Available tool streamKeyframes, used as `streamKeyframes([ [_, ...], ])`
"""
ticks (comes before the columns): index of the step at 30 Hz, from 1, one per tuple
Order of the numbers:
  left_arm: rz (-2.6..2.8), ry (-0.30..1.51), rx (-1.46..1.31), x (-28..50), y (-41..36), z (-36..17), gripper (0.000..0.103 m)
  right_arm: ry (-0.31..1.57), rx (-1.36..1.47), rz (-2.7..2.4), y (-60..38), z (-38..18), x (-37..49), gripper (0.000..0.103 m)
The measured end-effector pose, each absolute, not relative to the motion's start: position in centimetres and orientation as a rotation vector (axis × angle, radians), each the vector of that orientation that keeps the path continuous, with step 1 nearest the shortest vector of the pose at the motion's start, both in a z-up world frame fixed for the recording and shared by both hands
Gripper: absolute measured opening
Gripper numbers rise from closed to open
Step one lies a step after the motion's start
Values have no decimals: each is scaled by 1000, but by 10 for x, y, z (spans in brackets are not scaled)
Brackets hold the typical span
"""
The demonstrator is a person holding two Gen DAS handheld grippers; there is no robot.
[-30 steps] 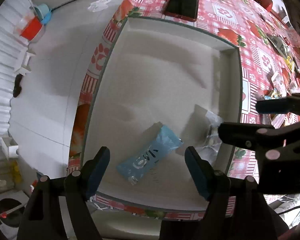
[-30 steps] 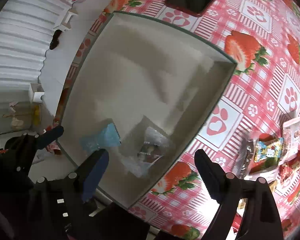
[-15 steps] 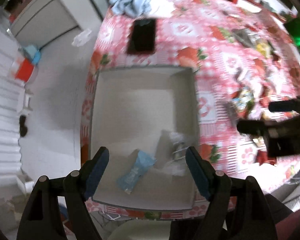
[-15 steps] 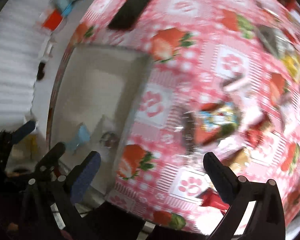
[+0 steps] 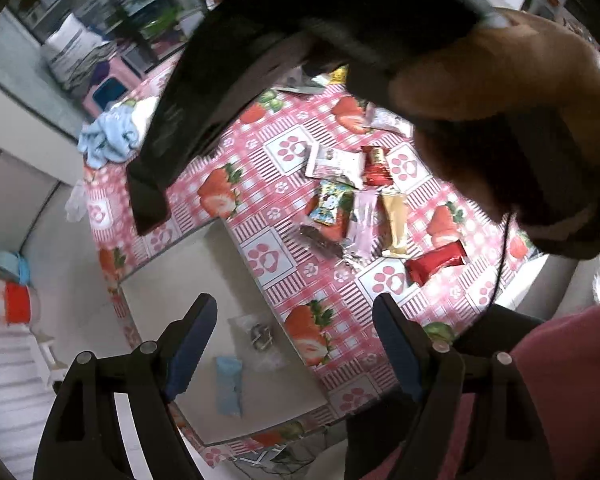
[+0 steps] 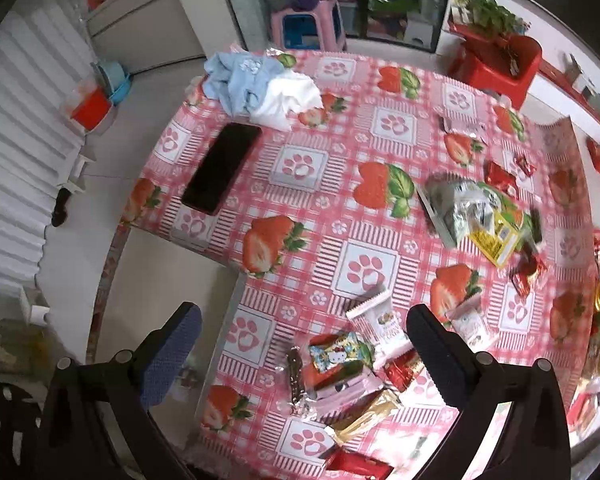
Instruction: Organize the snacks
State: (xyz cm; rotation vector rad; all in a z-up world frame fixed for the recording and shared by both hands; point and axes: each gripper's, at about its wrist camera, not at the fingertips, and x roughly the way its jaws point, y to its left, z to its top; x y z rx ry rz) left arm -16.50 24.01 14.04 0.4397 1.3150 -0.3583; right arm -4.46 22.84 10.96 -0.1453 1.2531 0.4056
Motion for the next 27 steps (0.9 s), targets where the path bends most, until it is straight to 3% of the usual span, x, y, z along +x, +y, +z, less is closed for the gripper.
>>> streamKeyframes([
  [27,-417,1296,630,-181,198,161,87,1150,64,750,253,159,-52,103],
])
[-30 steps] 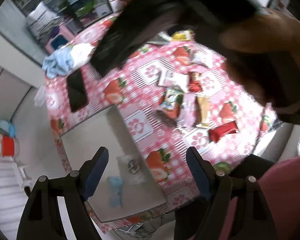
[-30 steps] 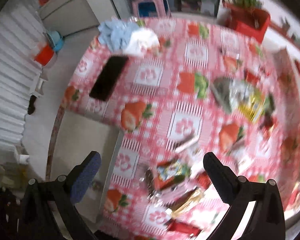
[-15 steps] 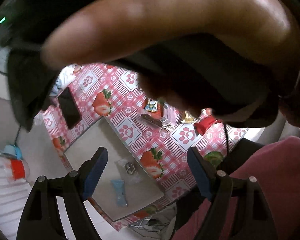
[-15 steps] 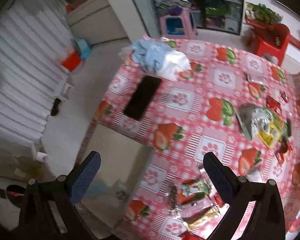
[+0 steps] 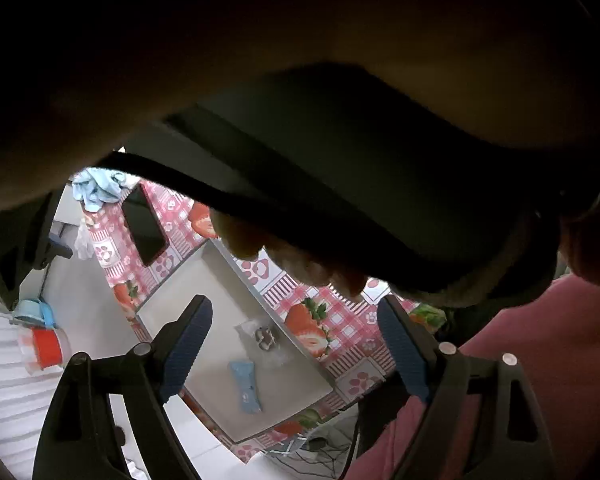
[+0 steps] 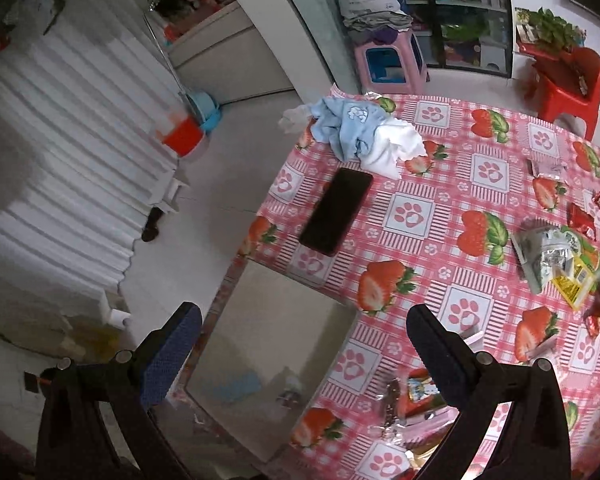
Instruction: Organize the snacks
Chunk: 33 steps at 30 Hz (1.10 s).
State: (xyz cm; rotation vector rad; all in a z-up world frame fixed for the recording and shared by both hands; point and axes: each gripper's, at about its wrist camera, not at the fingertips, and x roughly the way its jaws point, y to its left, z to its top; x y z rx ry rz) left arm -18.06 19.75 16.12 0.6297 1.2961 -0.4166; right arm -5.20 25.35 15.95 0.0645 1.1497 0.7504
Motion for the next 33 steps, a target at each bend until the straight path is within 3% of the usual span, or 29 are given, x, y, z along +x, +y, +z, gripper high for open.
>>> streamKeyframes([
  [22,-422,1268,662,-182,194,162,88,1144,92,760,249,163,-50,103],
  [27,-419,1265,665,-182,194,162,103,1143,89,771,249,163,-50,103],
  [33,-426,1268,649,-180,196,160,103,1137,90,770,246,161,-51,103],
])
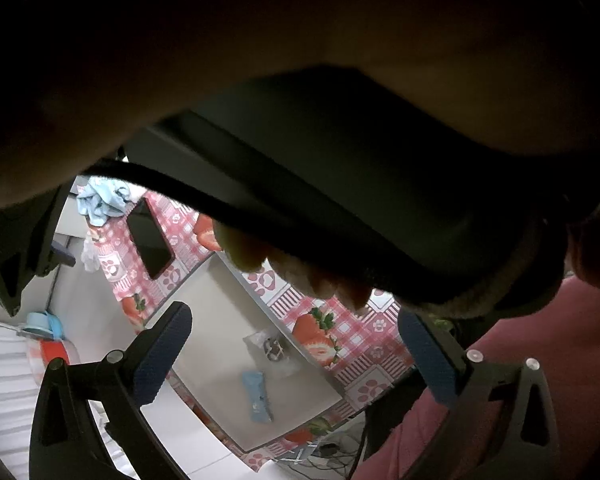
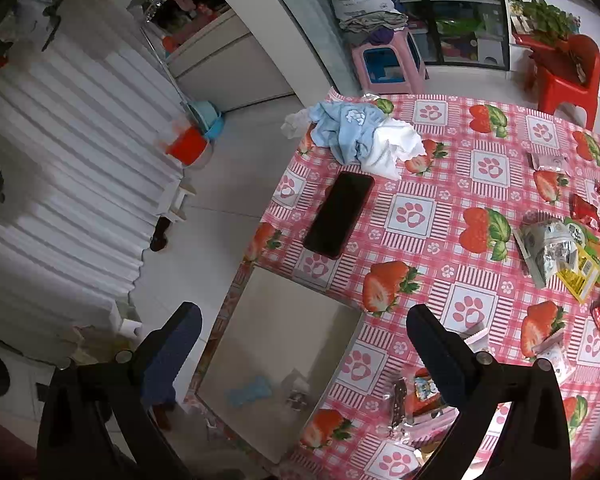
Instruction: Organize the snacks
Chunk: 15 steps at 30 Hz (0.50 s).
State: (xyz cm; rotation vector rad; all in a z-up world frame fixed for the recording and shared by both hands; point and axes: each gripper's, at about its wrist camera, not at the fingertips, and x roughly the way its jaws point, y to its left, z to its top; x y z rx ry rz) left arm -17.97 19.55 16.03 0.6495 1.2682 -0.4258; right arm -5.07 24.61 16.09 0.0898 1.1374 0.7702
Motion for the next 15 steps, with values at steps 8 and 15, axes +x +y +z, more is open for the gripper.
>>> streamKeyframes([
  [8,-332,1195,378,-168,254,187,103,1191,79,503,206,135,-34,103],
  [15,-92,1213,124,-132,329,192,103,1204,65,379,156,124,-35,103],
])
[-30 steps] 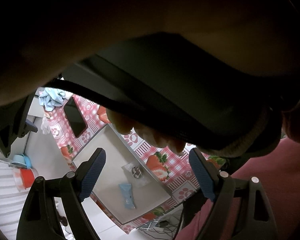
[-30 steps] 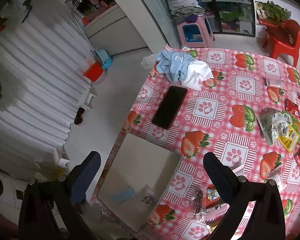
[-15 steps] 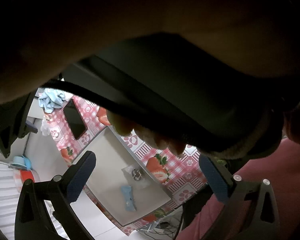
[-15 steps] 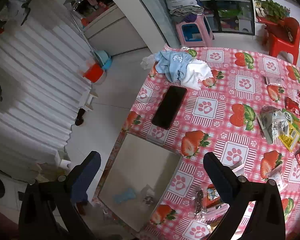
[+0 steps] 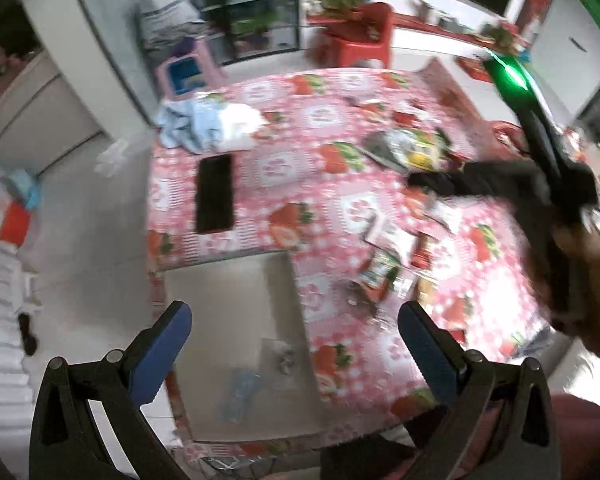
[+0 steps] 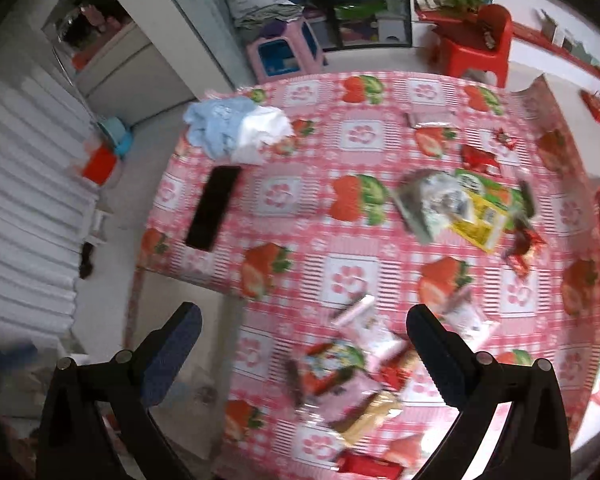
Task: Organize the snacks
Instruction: 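Grasp the clear-wrapped dark bar with left gripper while right grasps red wrapper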
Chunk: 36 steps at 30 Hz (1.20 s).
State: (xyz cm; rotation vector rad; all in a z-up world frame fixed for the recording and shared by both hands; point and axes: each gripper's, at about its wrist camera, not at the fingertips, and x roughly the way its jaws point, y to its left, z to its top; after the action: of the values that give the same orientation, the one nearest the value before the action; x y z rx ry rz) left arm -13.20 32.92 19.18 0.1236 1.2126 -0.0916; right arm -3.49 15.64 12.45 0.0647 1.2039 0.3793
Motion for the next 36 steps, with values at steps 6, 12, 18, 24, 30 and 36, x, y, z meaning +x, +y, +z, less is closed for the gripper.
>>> streamKeyframes([
  [6,-154,1327,174,-136,305,143,103,1390,-43,298,112,53,-73,103],
  [12,-230,1482,238,-149,264,75,103,1590,-219,304,94,-22,-145,103],
  [18,-165,1586,121,-130,257,36,103,1607,-405,390,121,-53,-183,103],
  [24,-69,1655,-31,-107,250,-12,103,1625,-469,380,135,-76,-183,103],
  [30,68,1657,-105,-101,253,-50,103,1673,-347,292,104,-86,-168,103],
  [36,123,1632,-160,-96,258,-60,103,1748,-152,152,50,-90,-155,103],
])
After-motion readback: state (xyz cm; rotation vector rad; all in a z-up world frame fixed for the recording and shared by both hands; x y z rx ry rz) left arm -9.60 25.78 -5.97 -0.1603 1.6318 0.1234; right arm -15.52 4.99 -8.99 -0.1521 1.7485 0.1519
